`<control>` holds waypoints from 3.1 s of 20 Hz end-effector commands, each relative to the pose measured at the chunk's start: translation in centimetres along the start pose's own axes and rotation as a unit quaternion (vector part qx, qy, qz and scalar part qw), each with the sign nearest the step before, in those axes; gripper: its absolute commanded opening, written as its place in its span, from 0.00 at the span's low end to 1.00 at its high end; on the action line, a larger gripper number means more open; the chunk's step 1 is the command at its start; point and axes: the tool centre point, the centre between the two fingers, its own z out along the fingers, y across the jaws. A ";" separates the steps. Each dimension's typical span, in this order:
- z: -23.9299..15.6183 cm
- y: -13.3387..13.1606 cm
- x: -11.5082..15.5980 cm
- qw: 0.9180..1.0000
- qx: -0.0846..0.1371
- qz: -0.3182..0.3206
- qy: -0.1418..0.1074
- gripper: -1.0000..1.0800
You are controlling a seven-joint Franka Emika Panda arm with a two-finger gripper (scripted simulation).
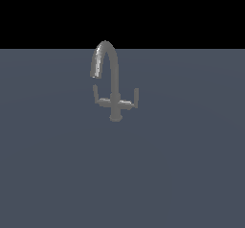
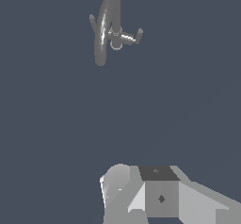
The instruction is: Turn on the faucet by rotating a designated handle.
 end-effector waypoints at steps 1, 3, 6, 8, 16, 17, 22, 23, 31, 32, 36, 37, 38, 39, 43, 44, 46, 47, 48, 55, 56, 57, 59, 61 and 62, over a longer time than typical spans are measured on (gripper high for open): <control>0.0 0.0 0.0 1.000 0.000 0.000 0.000 0.00; 0.0 0.0 0.1 1.000 0.001 0.001 0.000 0.00; 0.1 0.2 0.4 1.000 0.008 0.003 -0.002 0.00; 0.3 0.4 0.8 1.000 0.015 0.007 -0.005 0.00; 1.4 1.7 3.6 0.997 0.069 0.031 -0.021 0.00; 1.6 1.9 4.1 0.996 0.078 0.035 -0.023 0.00; 3.0 3.3 6.9 0.988 0.134 0.060 -0.040 0.00; 3.4 3.6 7.5 0.986 0.145 0.065 -0.043 0.00; 6.4 5.8 11.9 0.963 0.238 0.105 -0.070 0.00; 6.8 6.0 12.5 0.959 0.249 0.110 -0.074 0.00; 8.5 6.9 14.4 0.944 0.293 0.128 -0.086 0.00; 9.0 7.1 14.9 0.939 0.304 0.132 -0.089 0.00; 9.4 7.3 15.4 0.935 0.315 0.137 -0.092 0.00; 9.9 7.5 15.9 0.930 0.325 0.141 -0.095 0.00; 11.7 8.2 17.6 0.911 0.367 0.157 -0.107 0.00; 12.2 8.3 18.1 0.905 0.377 0.161 -0.110 0.00; 13.2 8.6 18.9 0.894 0.397 0.169 -0.116 0.00; 13.7 8.7 19.3 0.889 0.407 0.173 -0.119 0.00; 14.2 8.9 19.8 0.883 0.418 0.177 -0.122 0.00; 18.0 9.5 22.6 0.837 0.488 0.204 -0.143 0.00; 18.5 9.5 22.9 0.829 0.498 0.207 -0.146 0.00; 19.1 9.6 23.3 0.822 0.508 0.211 -0.149 0.00; 20.3 9.6 24.1 0.806 0.528 0.219 -0.155 0.00; 21.5 9.6 24.9 0.789 0.548 0.226 -0.161 0.00; 22.1 9.6 25.3 0.781 0.558 0.230 -0.164 0.00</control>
